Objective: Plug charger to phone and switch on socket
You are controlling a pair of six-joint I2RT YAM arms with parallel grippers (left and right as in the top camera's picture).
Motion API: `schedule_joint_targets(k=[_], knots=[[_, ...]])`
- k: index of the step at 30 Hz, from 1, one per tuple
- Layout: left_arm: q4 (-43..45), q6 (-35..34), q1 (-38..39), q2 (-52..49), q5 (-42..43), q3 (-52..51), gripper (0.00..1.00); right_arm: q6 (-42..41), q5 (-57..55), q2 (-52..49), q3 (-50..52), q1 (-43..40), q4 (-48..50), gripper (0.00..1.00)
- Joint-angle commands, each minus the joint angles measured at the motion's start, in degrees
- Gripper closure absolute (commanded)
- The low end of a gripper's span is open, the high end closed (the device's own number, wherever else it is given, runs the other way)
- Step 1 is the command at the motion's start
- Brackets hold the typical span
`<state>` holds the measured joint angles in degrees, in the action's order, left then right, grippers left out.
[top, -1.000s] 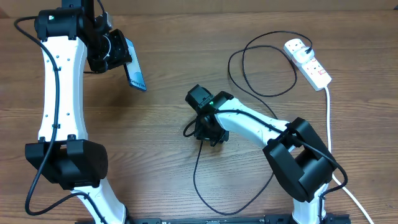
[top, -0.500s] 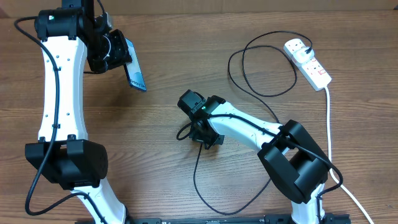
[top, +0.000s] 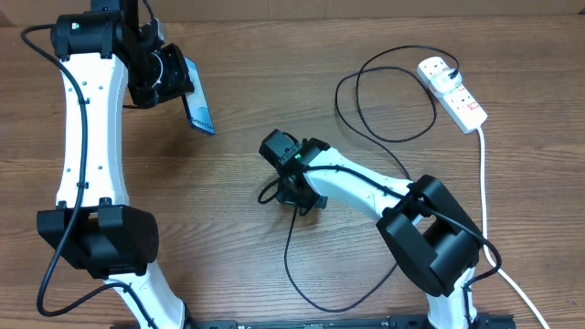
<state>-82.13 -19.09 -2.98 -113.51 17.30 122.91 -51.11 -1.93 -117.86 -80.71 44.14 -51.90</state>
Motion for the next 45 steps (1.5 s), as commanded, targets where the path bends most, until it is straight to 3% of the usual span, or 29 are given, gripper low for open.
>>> schedule_joint_targets(k=[1, 5, 9, 17, 20, 29, 45], knots=[[-0.1, 1.6, 0.7, 0.7, 0.6, 0.0, 0.96, 2.1, -1.4, -1.6, -3.3, -1.2, -1.1, 0.96], [-0.1, 6.0, 0.8, 0.7, 6.8, 0.0, 0.96, 4.5, 0.2, 0.6, -6.0, -2.2, -1.8, 0.96], [1.0, 13.9, 0.4, 0.7, 24.5, 0.0, 0.96, 9.6, 7.8, 9.5, -6.9, -3.5, -2.2, 0.96], [4.9, 16.5, -1.6, 0.7, 55.0, 0.0, 0.96, 21.7, 24.9, 27.2, -6.9, -3.3, -2.1, 0.96], [4.8, 18.7, -1.3, 0.7, 61.7, 0.0, 0.96, 22.9, 27.5, 31.3, -6.9, -3.3, -1.3, 0.96], [4.8, 18.8, 0.4, 0.7, 69.4, 0.0, 0.96, 24.6, 32.6, 33.5, -6.8, -3.3, 1.2, 0.96], [4.4, 19.4, 1.6, 0.7, 72.7, 0.0, 0.96, 24.1, 34.0, 33.4, -6.8, -4.8, 8.4, 0.96]])
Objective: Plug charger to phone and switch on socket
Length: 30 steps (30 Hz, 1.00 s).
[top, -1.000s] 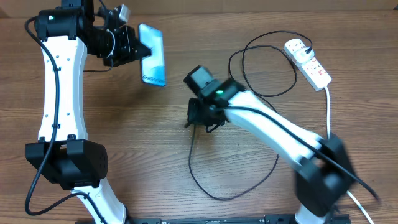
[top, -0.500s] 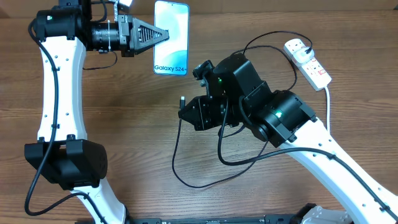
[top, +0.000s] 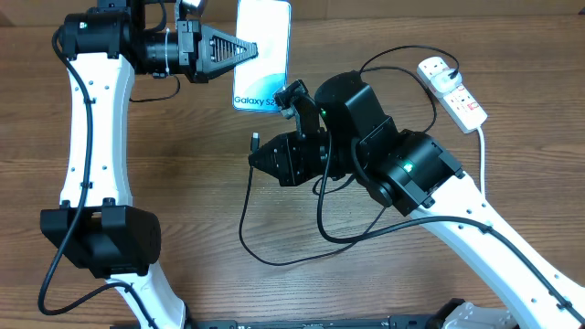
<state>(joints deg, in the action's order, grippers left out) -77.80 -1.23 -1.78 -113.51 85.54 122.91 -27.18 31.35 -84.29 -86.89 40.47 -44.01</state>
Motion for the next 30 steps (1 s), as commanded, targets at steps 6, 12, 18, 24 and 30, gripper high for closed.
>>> schedule_joint_targets(k=[6, 12, 18, 24, 30], knots=[[0.0, 1.6, 0.4, 0.7, 4.5, 0.0, 0.96, -0.6, 3.5, -0.3, -0.6, -4.5, 1.5, 0.96], [0.1, 1.9, 1.1, 0.7, 4.5, 0.0, 0.96, -1.9, 5.1, -1.0, -0.6, -4.5, 2.4, 0.96], [0.1, 2.2, 1.2, 0.7, 3.9, 0.0, 0.96, -2.0, 10.0, -1.0, -0.6, -4.5, 3.8, 0.96], [0.0, 2.4, 1.2, 0.7, 3.9, 0.0, 0.96, -2.6, 9.2, -1.0, -0.6, -4.6, 4.0, 0.96], [0.0, 2.4, 1.2, 0.7, 3.9, 0.0, 0.96, -2.6, 7.7, -1.0, -0.6, -5.2, 4.6, 0.96]])
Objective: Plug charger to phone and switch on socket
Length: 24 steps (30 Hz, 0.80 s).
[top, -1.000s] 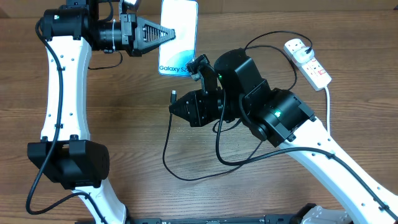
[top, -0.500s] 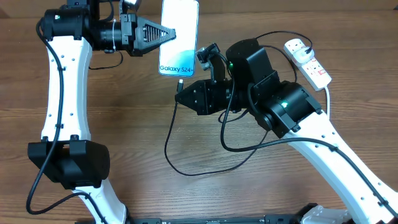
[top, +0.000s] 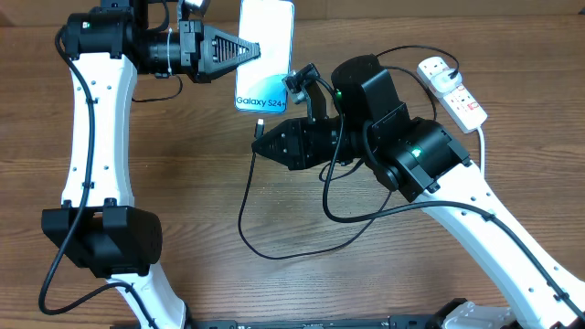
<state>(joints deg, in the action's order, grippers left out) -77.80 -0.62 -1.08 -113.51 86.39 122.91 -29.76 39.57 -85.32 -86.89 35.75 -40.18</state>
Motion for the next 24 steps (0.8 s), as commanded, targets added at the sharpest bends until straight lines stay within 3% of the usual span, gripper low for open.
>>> schedule_joint_targets(k=[1, 24], knots=[[0.0, 1.8, 0.5, 0.7, 3.1, 0.0, 0.96, -0.2, -0.5, 0.0, -0.6, -0.5, 0.9, 0.96], [-0.1, 1.9, 0.5, 0.7, 3.0, 0.0, 0.96, -6.3, -4.8, -0.8, -0.6, -0.6, 2.6, 0.96]])
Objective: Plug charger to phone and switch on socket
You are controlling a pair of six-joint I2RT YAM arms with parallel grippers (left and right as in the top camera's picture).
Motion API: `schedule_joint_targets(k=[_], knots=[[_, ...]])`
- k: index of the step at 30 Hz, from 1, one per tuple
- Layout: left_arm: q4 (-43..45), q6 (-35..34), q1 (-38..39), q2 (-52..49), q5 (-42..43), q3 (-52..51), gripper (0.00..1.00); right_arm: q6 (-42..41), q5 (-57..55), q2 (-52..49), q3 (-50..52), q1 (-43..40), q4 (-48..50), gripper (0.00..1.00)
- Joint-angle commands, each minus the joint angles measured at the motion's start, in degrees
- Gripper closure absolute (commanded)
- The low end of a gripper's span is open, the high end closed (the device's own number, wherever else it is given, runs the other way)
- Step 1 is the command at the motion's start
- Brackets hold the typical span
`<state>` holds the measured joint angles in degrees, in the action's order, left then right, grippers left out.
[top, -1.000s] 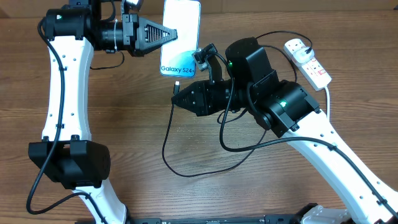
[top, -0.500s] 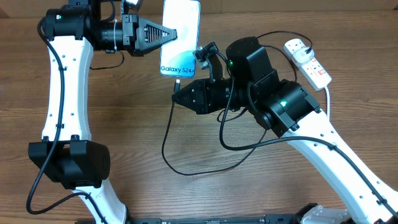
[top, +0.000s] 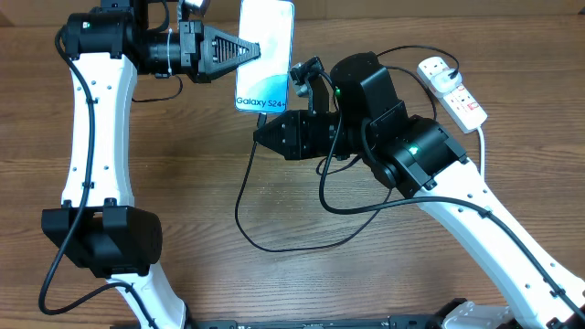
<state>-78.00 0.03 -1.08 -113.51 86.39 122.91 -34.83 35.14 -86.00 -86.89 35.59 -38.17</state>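
Note:
My left gripper [top: 254, 50] is shut on a phone [top: 266, 53] with a lit white-and-blue screen reading "Galaxy S24", held in the air over the back of the table. My right gripper [top: 259, 129] sits just below the phone's bottom edge, shut on the black plug of the charger cable [top: 242, 206]. The plug's tip touches or almost touches the phone's bottom edge; whether it is in the port I cannot tell. The cable loops down over the table and runs to the white socket strip [top: 453, 89] at the back right.
Wooden table [top: 210, 283] under both arms. The right arm's body [top: 402, 151] stretches from the front right toward the middle. A white lead [top: 484, 174] runs from the socket strip down the right side.
My right gripper with the plug has moved up slightly, closing the small gap to the phone's bottom edge. The phone and left gripper have stayed where they were.
First the left gripper held the phone edge-on at the back left while the right gripper was low on the table at the cable. Then the phone faced up at the back centre with the right gripper holding the plug below it. The plug has since come up to the phone's edge.

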Motion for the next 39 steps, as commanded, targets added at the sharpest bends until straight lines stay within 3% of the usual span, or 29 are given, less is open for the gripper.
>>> schedule_joint_targets(k=[1, 13, 39], knots=[[0.0, 1.3, 0.5, 0.7, 3.0, 0.0, 0.96, -1.3, -0.3, -0.1, -0.6, -0.4, 0.6, 0.96], [0.9, 1.3, 0.4, 0.7, 3.0, 0.0, 0.96, -1.4, 6.0, -0.1, -0.6, -0.4, 0.6, 0.96], [0.0, 1.8, 0.5, 0.7, 3.0, 0.0, 0.96, -1.4, 2.6, -0.1, -0.6, -0.4, 1.2, 0.96]])
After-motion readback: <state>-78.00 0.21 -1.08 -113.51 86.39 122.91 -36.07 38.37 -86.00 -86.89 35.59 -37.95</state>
